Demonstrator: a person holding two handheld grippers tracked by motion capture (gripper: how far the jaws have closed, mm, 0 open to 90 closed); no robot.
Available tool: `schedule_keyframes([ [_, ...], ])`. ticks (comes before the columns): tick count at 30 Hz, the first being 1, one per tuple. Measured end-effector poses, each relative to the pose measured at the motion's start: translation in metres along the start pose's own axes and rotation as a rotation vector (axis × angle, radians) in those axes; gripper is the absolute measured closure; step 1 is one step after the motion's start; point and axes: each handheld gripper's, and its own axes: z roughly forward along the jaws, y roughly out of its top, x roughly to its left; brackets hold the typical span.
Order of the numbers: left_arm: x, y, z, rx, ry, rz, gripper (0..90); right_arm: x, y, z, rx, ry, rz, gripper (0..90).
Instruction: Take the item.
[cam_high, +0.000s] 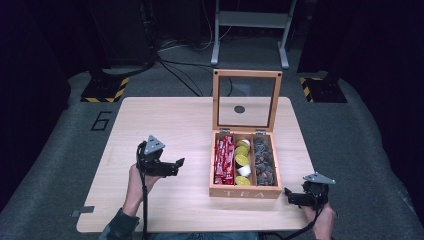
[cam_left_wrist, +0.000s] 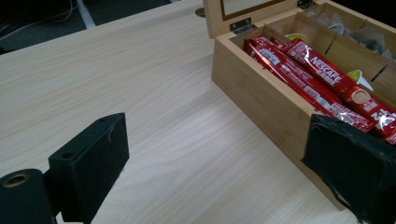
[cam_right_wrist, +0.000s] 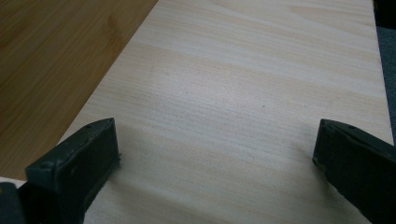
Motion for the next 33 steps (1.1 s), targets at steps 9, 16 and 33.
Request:
schedule_keyframes([
  [9, -0.015, 0.014, 0.017, 0.002, -0.050, 0.033, 6.9, 0.000, 0.000, 0.000, 0.000, 0.000, 0.001, 0.0],
  [16, -0.026, 0.019, 0.030, 0.022, -0.078, 0.052, 7.9, 0.000, 0.000, 0.000, 0.000, 0.000, 0.001, 0.0],
  [33, -0.055, 0.030, 0.058, 0.048, -0.142, 0.085, 7.1, 0.000, 0.000, 0.000, 0.001, 0.000, 0.005, 0.0],
])
